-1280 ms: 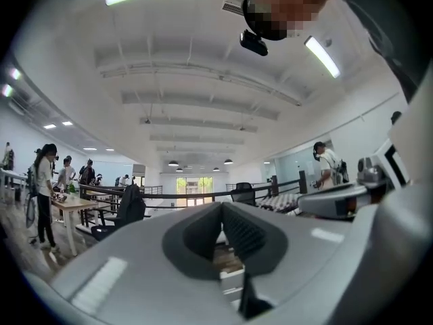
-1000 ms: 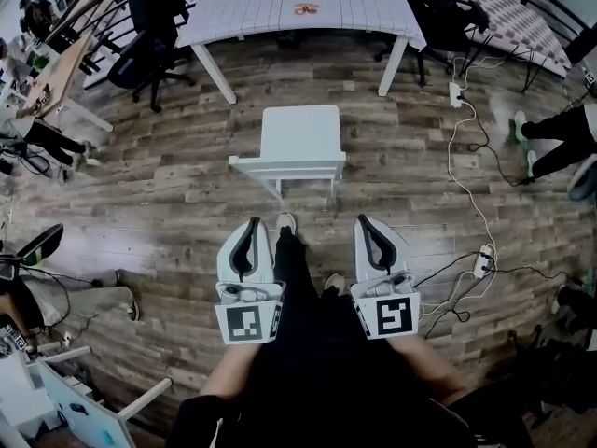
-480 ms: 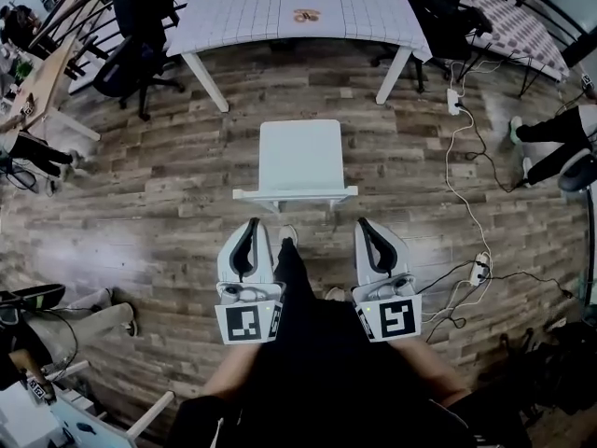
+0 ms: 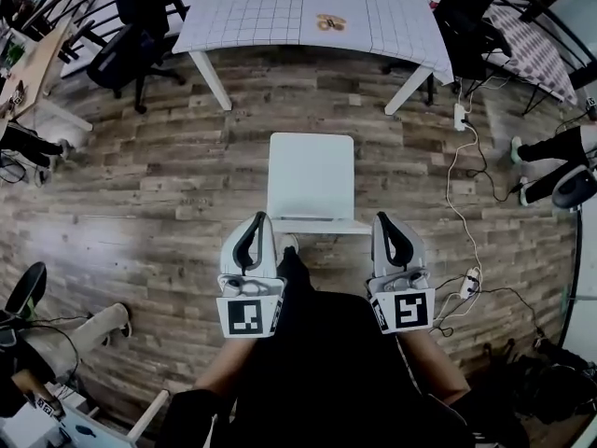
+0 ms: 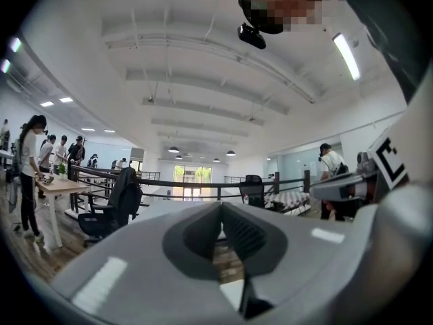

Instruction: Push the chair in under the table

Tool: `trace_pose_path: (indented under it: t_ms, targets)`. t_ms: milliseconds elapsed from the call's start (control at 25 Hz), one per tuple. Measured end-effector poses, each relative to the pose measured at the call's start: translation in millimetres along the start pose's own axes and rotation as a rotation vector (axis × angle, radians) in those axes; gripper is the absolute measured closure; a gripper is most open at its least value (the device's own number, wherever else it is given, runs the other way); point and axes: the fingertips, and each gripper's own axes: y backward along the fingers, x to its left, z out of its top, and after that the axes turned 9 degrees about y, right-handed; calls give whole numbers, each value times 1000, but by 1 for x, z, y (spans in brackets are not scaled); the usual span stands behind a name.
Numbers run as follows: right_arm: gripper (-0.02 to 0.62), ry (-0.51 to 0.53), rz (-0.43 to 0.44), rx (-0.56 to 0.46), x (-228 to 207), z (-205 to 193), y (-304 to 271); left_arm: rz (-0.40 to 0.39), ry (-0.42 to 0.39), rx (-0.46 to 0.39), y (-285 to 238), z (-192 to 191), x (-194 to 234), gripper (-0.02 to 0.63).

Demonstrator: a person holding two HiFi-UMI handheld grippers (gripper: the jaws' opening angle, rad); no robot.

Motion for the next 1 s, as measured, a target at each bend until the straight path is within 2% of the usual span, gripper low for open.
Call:
trace_pose_path:
  t_ms: [240,480,560,880,1000]
  targets:
    - [597,20,-14,77,0,-11,-50,-46,73,56,-33,-3,34,597]
    - [597,-23,-47,96,1,-10,-73,-79,68,124,-53,-18,45,597]
    - [597,-32,-45,103,0,-13,-74,-84,67,106,-58,-17,43,597]
    - [597,-35,8,143,-14,-33,-80,-46,102,101,-72,-20,29,597]
    - [597,-61,67,126,-16,-31,-85,-50,87,143,-74,-30,22,596]
